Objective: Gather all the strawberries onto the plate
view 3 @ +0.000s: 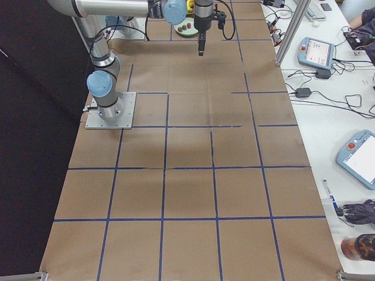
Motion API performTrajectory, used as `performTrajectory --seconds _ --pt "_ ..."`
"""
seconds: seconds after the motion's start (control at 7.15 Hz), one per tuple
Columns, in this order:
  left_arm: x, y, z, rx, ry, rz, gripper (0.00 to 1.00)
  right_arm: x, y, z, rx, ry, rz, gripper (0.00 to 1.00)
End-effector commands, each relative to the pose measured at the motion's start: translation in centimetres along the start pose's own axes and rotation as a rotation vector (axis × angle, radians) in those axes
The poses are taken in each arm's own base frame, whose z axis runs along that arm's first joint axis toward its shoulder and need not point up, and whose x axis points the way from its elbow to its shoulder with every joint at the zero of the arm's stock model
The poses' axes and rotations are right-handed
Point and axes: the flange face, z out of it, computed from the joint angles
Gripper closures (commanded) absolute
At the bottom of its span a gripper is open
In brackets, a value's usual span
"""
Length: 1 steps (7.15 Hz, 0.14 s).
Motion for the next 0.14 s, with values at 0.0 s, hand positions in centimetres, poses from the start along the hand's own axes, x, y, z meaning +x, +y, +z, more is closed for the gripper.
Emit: performTrajectory --seconds 0.0 --pt "0.04 -0.38 -0.17 0.004 0.001 0.001 0.01 -0.01 -0.05 0.05 0.0 -0.001 0.0 0.0"
